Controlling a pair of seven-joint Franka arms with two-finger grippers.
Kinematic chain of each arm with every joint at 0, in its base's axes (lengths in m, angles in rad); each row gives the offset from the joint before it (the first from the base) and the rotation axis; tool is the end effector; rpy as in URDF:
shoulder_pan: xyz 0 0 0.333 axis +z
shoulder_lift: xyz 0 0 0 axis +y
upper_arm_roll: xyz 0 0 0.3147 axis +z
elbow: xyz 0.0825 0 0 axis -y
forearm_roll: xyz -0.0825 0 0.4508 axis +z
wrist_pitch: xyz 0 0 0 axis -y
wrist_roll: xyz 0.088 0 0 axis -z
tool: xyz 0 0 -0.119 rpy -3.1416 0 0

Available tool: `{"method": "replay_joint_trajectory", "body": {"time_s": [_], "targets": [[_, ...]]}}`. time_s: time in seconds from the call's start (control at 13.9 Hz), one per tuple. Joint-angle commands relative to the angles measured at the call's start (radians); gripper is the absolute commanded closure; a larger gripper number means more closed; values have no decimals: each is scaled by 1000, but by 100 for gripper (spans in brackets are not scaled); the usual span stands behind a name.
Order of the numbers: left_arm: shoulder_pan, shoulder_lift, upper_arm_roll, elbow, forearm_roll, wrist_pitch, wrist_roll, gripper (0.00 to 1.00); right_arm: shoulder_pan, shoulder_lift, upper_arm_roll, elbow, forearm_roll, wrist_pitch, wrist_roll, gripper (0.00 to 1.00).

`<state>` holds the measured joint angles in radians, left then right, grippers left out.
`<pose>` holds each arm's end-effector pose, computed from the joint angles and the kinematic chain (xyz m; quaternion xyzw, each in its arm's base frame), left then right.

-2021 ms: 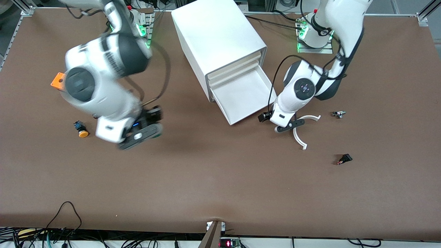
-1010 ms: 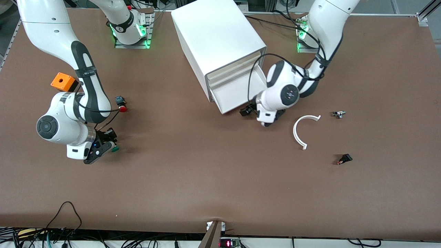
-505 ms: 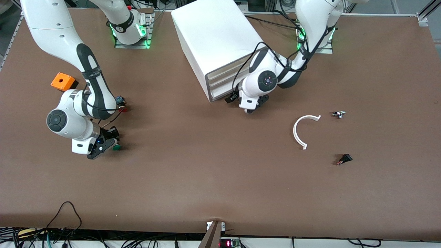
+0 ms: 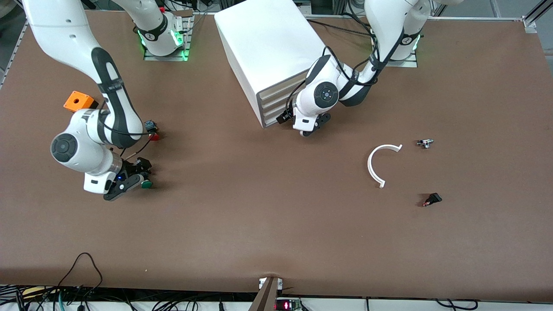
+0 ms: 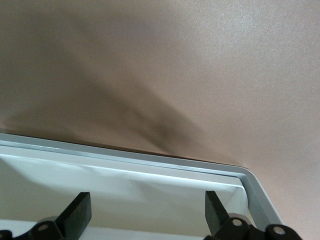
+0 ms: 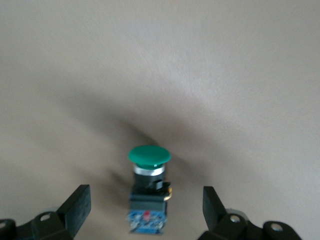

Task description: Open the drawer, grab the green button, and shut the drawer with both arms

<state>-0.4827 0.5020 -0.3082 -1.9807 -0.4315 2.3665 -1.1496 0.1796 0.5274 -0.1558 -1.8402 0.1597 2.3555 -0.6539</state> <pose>0.4448 -0.4669 0.1521 0.9134 0.3418 -0.2077 0.0760 0.6910 0.0226 0.1827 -0.9574 -0.2884 -0.0040 0.0168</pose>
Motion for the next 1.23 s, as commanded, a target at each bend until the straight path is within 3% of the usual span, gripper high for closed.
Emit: {"method": "replay_joint_trajectory", "body": {"time_s": [0.0,0.36,0.65,0.94,1.15], "targets": [[21,-34,9,2,9,-26,43,0,30,-131,1,1,-2,-144,106,1],[217,-126,15,5,140,-150,288,0,63,-343,7,26,-106,-375,236,1],[337,-210,66,3,183,-301,548,0,72,-480,7,64,-114,-548,260,1],[415,-308,113,2,327,-395,734,0,72,-560,7,84,-143,-614,249,1],[473,-384,149,2,362,-441,928,0,64,-554,5,160,-147,-667,240,1]]}}
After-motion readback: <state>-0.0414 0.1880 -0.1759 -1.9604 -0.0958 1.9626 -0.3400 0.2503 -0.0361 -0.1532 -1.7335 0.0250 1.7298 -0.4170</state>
